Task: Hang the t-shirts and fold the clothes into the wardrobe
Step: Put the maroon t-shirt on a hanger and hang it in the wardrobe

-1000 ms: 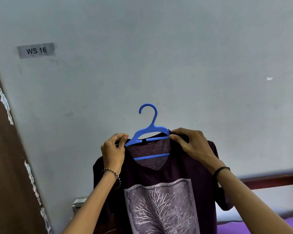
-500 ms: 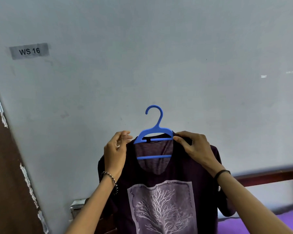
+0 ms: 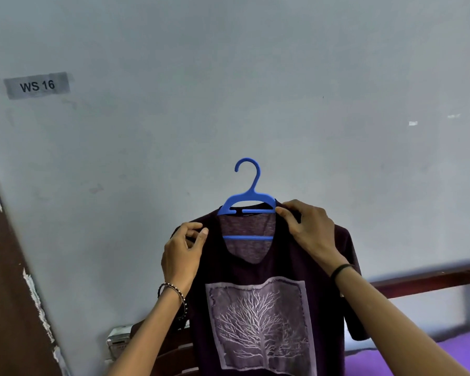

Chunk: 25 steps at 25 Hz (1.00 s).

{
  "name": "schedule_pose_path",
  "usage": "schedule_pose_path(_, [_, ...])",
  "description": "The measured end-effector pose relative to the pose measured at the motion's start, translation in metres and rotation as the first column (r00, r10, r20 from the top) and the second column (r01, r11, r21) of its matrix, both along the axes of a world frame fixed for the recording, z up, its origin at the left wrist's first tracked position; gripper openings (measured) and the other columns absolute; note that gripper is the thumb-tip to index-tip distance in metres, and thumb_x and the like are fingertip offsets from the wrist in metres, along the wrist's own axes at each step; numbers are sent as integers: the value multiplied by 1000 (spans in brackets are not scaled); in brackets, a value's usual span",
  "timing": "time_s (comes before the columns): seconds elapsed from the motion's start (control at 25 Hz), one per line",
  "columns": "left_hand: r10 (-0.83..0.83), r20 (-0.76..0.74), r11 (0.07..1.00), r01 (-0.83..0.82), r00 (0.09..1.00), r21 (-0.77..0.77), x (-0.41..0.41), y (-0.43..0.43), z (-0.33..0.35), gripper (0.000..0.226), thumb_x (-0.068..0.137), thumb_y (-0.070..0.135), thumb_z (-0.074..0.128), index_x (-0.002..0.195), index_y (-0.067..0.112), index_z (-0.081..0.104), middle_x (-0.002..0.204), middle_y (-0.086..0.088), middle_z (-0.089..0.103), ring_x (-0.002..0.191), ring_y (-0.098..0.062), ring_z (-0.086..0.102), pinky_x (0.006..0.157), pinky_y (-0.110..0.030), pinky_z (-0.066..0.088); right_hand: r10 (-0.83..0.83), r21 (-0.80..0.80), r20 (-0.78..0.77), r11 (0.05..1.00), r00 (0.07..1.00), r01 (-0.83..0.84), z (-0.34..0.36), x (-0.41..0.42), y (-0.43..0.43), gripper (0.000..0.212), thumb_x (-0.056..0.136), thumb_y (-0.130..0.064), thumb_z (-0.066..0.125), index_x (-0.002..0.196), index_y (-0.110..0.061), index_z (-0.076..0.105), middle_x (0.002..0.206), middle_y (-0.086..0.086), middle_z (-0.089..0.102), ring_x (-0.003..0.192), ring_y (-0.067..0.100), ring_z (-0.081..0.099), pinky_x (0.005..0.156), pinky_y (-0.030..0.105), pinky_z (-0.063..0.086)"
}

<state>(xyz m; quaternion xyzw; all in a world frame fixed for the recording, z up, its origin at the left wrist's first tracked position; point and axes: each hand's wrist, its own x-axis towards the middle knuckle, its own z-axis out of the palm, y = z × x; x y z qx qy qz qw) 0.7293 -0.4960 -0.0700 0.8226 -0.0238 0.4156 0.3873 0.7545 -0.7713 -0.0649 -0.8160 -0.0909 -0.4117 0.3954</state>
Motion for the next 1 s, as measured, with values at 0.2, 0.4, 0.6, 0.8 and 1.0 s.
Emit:
schedule_pose_path(0.2, [-26,-68,998,22,997,-66,13,1,-3,14,91,42,63,85,30,65,77,11,69,63,-15,66,67,-44,56,-3,-173,42,985,999,10,15,-4,22,29,99,-55,56,111,-33,71,102,-9,76,101,22,69,73,34,47])
schedule_pose_path(0.4, [-38,-66,998,35,997,-52,12,-6,3,9,91,38,64,86,31,66,78,11,69,64,-15,67,67,-44,56,15,-44,39,999,999,-13,42,1,16,31,96,-58,58,111,-34,73,101,-13,76,101,18,69,76,34,49])
schedule_pose_path(0.6, [-63,-66,995,57,996,-80,12,-18,10,21,95,44,58,90,26,67,76,7,70,61,-15,67,67,-45,58,179,62,32,982,983,-181,67,-2,16,34,93,-61,59,104,-34,76,96,-21,76,97,5,69,84,39,56])
schedule_pose_path(0.8, [-103,-42,989,98,994,-111,7,-24,4,25,99,45,52,86,28,65,76,11,71,56,-8,64,64,-44,58,170,50,42,984,984,-172,59,-7,22,26,96,-54,61,104,-34,75,94,-21,74,93,4,67,77,33,51])
schedule_pose_path(1.0, [-72,-33,988,67,997,-136,-12,-18,1,37,102,45,44,77,29,66,73,15,69,54,-5,62,61,-38,54,101,-47,140,994,985,-95,45,-16,35,26,97,-55,60,106,-35,74,90,-18,75,85,8,69,68,29,49])
